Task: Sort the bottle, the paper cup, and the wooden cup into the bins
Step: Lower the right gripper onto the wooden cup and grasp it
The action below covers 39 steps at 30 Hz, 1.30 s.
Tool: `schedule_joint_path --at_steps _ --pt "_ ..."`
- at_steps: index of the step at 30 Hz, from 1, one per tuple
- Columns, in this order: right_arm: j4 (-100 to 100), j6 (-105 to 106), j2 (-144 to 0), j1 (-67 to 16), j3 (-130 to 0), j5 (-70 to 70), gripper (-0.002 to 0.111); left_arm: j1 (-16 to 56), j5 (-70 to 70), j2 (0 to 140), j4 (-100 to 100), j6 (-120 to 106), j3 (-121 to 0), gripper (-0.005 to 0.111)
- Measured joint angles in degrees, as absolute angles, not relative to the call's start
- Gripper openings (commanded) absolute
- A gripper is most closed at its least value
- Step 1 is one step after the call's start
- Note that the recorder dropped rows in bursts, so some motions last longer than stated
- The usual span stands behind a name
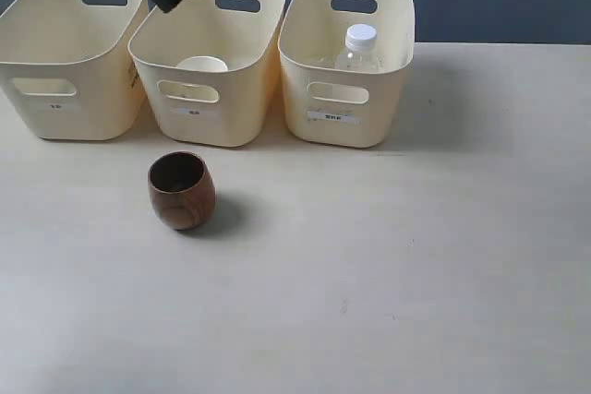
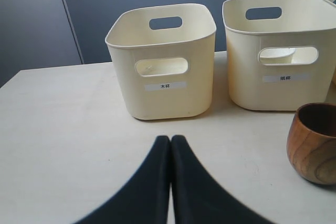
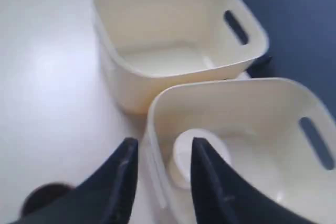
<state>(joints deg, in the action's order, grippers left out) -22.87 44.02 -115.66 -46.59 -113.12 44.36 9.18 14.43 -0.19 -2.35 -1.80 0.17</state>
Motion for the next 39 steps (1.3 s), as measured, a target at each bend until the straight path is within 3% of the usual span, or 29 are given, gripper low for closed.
schedule_joint_path --at_steps 6,20,39 --pt "-26.2 45.97 -115.32 -50.34 -113.12 64.43 0.054 9.18 14.43 -0.19 -2.35 -1.8 0.17 0.0" --pt "-23.67 46.33 -125.57 -56.09 -113.12 68.5 0.054 9.18 14.43 -0.19 -2.35 -1.8 0.17 0.0" --pt "-19.39 46.46 -129.83 -56.12 -113.12 58.85 0.054 9.18 14.43 -0.19 -2.35 -1.8 0.17 0.0"
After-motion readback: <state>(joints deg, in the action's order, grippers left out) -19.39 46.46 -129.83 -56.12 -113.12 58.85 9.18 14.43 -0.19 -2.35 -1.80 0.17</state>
